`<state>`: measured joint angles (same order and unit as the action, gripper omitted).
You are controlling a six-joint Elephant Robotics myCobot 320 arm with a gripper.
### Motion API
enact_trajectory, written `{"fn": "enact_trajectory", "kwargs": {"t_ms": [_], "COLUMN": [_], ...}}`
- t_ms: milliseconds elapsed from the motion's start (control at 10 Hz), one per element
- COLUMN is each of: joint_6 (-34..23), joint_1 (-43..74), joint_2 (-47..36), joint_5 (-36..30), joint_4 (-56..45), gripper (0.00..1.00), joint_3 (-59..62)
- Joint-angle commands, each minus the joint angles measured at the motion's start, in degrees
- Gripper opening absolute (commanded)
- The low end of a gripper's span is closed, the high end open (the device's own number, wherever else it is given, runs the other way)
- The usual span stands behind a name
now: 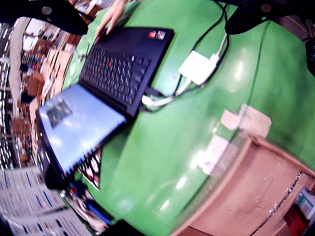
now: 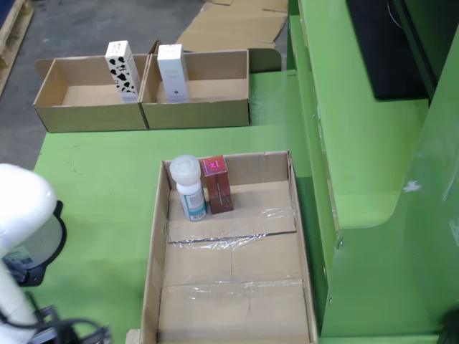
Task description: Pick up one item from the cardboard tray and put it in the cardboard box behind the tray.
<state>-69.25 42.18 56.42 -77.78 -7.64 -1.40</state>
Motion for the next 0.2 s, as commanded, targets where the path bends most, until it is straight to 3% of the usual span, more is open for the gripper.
{"fn": "enact_trajectory", "kwargs": {"t_ms": [0,100], "joint_6": [-0.4,-0.4], "joint_1": [4.8,4.8], "joint_2": [-1.7,-1.7], "joint_5": [0.4,0.4], "joint_4": [0.7,0.7], "gripper": [1.0,1.0], "joint_3": [1.4,1.4]}}
